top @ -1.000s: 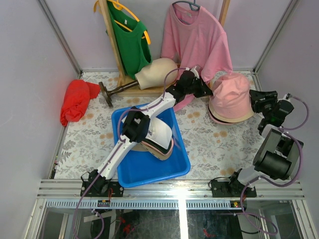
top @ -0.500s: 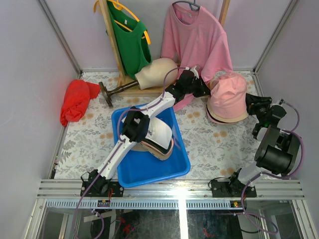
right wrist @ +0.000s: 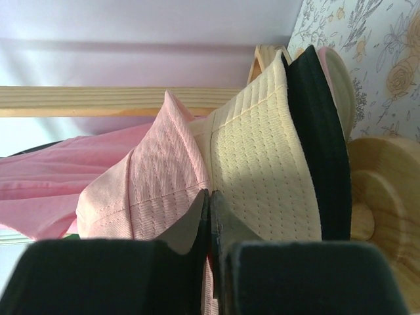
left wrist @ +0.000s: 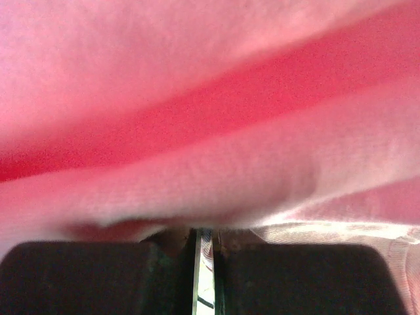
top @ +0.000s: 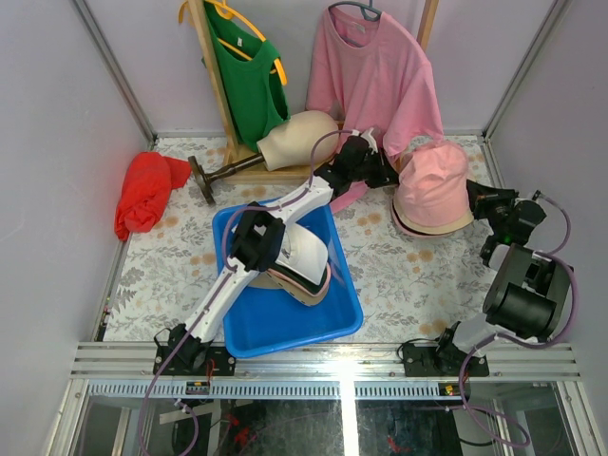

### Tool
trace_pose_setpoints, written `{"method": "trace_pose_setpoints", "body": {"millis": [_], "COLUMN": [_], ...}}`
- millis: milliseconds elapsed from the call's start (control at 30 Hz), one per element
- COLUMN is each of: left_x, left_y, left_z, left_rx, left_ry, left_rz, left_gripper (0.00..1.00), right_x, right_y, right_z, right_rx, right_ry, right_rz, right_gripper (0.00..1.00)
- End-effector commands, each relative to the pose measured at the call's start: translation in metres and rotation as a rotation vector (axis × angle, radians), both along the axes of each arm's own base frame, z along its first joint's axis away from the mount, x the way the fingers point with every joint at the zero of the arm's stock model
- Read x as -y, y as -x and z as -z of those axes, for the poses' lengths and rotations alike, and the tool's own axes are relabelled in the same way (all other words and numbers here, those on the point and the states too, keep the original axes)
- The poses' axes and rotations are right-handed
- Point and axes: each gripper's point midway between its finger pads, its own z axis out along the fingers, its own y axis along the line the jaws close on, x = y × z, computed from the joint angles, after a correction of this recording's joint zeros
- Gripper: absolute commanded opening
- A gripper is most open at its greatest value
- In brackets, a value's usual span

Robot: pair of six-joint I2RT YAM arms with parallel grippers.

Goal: Stack the hats
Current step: Stack the hat on the hat.

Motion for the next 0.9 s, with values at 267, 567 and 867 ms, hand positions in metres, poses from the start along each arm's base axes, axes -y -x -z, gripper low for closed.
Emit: {"method": "trace_pose_setpoints", "body": {"millis": [267, 567, 867], "left_x": [-0.016, -0.023, -0.023], "left_y": [0.016, 0.019, 0.019], "left_z": [0.026, 0.033, 0.026], "left_rx": [-0.076, -0.096, -0.094], "left_ry": [-0.094, -0.102, -0.083], "left_rz": [-0.017, -0.023, -0.018], "left_gripper": [0.00, 0.00, 0.00], "right_x": [0.023, 0.045, 0.062], "right_y": [0.016, 0.030, 0.040], "right_z": [-0.003, 0.022, 0.045], "right_rx": [-0.206, -0.348, -0.490], "right_ry": [0.213, 0.281, 0.343], "right_rz": [0.099, 0.177, 0.229], "right_gripper": [0.00, 0.00, 0.00]}}
